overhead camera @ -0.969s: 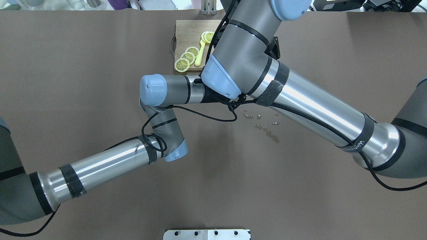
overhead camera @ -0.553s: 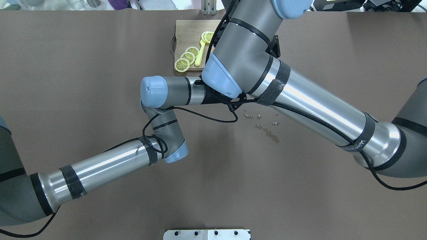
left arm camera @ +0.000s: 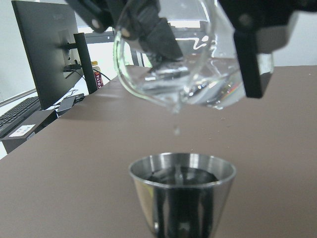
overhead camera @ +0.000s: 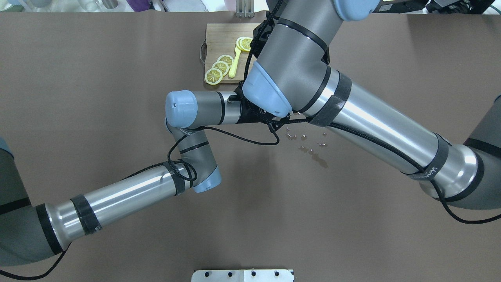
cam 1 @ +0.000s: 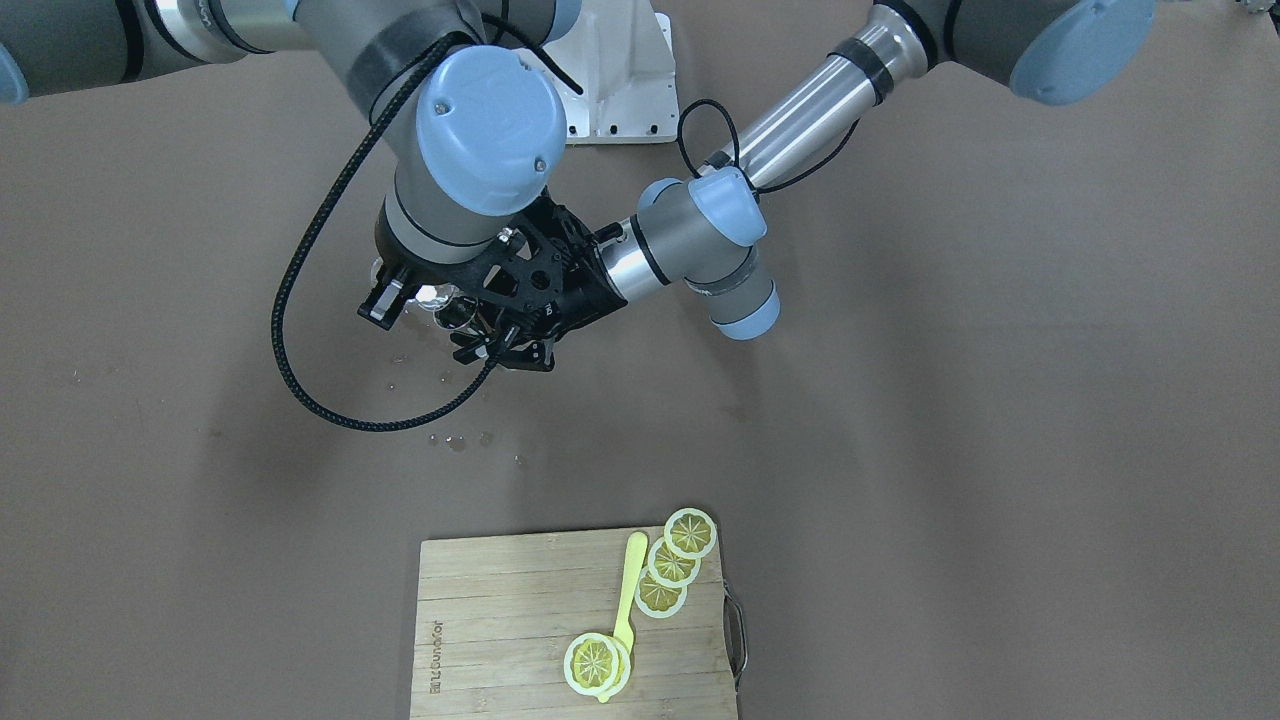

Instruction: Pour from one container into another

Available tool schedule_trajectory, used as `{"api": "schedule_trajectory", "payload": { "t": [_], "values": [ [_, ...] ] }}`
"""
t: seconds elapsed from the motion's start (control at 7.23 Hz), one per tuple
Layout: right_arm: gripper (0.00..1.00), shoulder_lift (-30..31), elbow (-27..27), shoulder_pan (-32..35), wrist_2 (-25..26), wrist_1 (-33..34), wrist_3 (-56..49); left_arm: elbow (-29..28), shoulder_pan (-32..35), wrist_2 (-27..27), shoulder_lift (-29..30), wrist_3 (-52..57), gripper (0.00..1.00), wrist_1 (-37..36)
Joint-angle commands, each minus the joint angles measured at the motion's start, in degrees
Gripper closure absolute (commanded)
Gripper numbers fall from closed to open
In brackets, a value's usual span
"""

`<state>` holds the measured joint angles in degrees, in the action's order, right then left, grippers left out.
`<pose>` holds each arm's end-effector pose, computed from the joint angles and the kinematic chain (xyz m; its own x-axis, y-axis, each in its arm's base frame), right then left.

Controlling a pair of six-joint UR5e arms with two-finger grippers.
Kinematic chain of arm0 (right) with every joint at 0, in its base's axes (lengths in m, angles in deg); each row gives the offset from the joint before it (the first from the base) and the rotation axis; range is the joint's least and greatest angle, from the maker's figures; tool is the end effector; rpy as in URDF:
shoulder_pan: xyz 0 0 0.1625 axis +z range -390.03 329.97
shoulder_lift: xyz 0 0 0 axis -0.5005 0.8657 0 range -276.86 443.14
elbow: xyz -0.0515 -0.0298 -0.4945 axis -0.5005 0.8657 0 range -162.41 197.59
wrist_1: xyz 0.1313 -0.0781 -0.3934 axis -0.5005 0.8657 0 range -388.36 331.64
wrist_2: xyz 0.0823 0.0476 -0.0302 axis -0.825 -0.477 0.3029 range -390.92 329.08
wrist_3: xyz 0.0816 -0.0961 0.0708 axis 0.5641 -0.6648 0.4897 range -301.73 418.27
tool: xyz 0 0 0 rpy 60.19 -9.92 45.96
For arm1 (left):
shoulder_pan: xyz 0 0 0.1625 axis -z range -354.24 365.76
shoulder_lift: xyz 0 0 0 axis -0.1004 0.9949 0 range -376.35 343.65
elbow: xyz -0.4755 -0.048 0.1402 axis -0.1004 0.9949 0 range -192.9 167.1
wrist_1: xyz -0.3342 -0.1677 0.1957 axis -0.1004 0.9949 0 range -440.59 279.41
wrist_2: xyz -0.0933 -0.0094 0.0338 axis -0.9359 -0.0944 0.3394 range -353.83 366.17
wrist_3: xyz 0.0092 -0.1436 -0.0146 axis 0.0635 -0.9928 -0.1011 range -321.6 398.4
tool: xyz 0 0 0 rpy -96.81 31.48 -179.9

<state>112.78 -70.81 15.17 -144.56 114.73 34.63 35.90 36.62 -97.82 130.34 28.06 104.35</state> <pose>-0.4770 -0.5874 0.1884 0.2888 -0.9002 0.3259 0.8918 0.3767 0.2505 0.7212 -0.5455 0.1866 0.2447 0.9659 -0.0851 0.3491 -0.0059 0.9371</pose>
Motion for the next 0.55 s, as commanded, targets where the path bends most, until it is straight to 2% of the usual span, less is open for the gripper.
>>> {"api": "schedule_trajectory", "payload": {
  "t": [0.0, 0.28, 0.42],
  "values": [
    [1.0, 3.3, -5.0, 0.5, -0.3, -2.2, 0.6, 0.0, 0.0, 0.0, 0.0, 0.0, 1.0, 0.1],
    [1.0, 5.5, -8.0, 2.2, -1.3, -3.7, 0.7, 0.1, 0.0, 0.0, 0.0, 0.0, 1.0, 0.1],
    [1.0, 7.6, -9.4, 3.3, -2.8, -6.5, 0.7, 0.1, 0.0, 0.0, 0.0, 0.0, 1.0, 0.1]
  ]
}}
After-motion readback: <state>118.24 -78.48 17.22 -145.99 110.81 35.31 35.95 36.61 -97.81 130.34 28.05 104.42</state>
